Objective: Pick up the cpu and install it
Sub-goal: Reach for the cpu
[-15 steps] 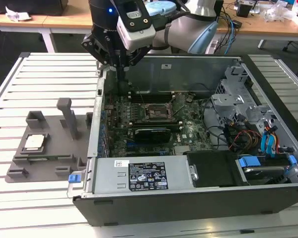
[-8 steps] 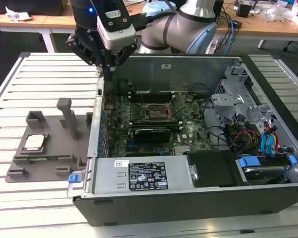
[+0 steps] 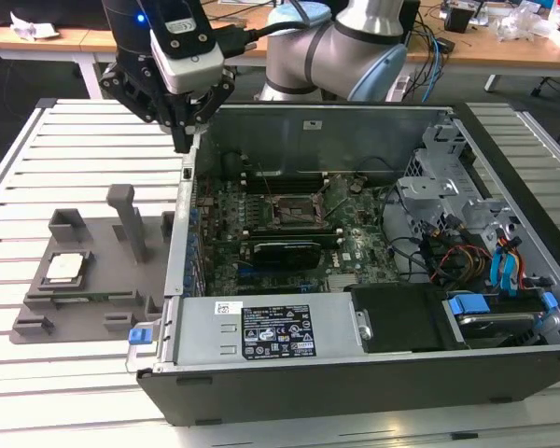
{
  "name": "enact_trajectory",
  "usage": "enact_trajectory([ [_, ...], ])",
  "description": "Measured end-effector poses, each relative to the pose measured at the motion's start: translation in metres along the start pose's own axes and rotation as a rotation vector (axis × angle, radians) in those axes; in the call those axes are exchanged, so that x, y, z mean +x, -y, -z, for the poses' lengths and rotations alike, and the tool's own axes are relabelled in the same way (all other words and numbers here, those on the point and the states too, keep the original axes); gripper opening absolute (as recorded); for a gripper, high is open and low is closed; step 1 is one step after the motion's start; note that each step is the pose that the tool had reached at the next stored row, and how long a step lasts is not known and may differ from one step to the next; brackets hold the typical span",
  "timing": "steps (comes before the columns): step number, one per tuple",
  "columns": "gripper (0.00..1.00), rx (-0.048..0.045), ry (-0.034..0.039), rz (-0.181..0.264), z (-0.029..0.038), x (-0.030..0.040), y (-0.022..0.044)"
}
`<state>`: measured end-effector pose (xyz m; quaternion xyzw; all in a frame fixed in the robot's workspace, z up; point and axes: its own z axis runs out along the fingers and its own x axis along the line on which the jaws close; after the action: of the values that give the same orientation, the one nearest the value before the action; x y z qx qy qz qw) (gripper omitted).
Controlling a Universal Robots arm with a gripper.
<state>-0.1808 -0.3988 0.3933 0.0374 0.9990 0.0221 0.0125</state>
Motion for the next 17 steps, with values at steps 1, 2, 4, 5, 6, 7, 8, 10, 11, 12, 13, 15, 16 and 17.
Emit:
enact_trajectory([
  [1,0.11,0.0000,0.0000,0.000,0.0001,0.0024,0.0002],
  [2,0.11,0.0000,0.0000,0.000,0.0001,0.0045,0.0003],
  [4,0.11,0.0000,-0.0001,0.000,0.0003,0.0092,0.0007],
  [5,0.11,0.0000,0.0000,0.000,0.0003,0.0121,0.0009],
  [6,0.11,0.0001,-0.0001,0.000,0.0004,0.0141,0.0010],
  [7,0.11,0.0000,-0.0001,0.000,0.0004,0.0159,0.0012],
  [8,0.11,0.0000,0.0000,0.000,0.0005,0.0190,0.0014],
  [10,0.11,0.0000,0.0000,0.000,0.0006,0.0237,0.0018],
  [11,0.11,0.0000,0.0000,0.000,0.0006,0.0267,0.0020],
  [12,0.11,0.0001,-0.0001,0.000,0.0007,0.0301,0.0022],
  [13,0.11,0.0000,-0.0001,0.000,0.0008,0.0329,0.0025],
  [15,0.11,0.0001,-0.0001,0.000,0.0009,0.0417,0.0031],
  [16,0.11,0.0000,-0.0001,0.000,0.0010,0.0445,0.0033],
  [17,0.11,0.0000,0.0000,0.000,0.0010,0.0470,0.0035],
])
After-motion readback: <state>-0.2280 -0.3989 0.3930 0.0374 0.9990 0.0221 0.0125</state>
